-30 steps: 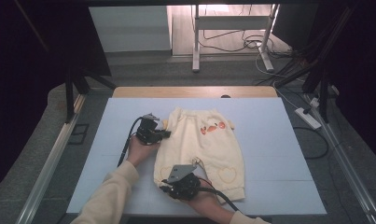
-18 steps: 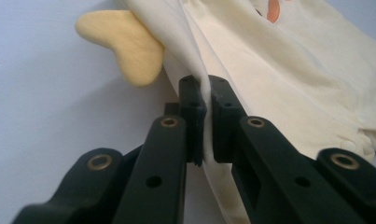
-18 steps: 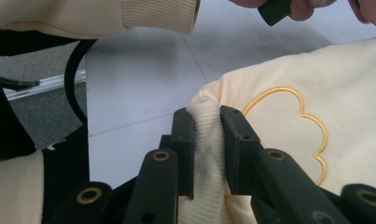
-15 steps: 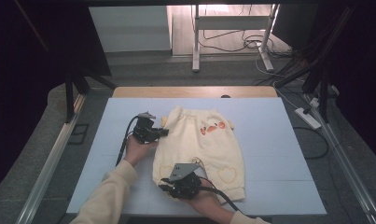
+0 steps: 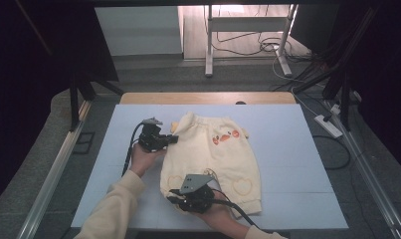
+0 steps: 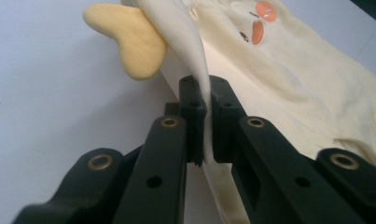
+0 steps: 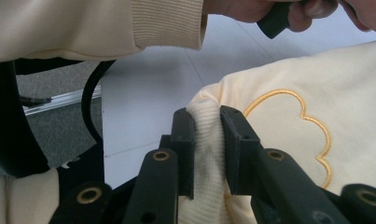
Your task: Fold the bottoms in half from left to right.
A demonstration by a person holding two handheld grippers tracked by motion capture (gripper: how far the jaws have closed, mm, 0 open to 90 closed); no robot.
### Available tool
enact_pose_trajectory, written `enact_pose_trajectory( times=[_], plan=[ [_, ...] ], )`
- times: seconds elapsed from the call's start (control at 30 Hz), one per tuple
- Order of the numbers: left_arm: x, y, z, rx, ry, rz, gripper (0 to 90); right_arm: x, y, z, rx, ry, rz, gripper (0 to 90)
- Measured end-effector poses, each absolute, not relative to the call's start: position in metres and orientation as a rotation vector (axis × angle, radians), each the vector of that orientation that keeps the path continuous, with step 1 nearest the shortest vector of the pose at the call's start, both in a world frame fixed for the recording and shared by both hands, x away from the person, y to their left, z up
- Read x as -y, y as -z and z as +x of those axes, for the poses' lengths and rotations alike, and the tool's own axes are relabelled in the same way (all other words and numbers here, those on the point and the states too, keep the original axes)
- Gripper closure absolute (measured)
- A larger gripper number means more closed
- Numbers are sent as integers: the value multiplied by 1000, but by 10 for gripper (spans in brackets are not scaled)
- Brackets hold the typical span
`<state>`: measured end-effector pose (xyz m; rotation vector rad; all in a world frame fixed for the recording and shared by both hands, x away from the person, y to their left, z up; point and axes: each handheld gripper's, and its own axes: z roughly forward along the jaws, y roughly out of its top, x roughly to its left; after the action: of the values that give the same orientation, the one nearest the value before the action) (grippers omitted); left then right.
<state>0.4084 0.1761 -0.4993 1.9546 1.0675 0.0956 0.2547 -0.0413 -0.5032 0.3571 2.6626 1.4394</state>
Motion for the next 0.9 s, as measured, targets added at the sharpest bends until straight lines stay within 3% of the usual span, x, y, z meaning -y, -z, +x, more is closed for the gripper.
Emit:
enact_pose_trajectory(
  times=[0.47, 0.9],
  plan=[
    [-195, 471, 400, -1038, -113, 1894, 850, 36, 484, 252, -2609, -1560, 322, 760],
    [-194, 481, 404, -1074, -99, 1910, 849, 43, 484, 254, -2601, -1559, 348, 761]
  ],
)
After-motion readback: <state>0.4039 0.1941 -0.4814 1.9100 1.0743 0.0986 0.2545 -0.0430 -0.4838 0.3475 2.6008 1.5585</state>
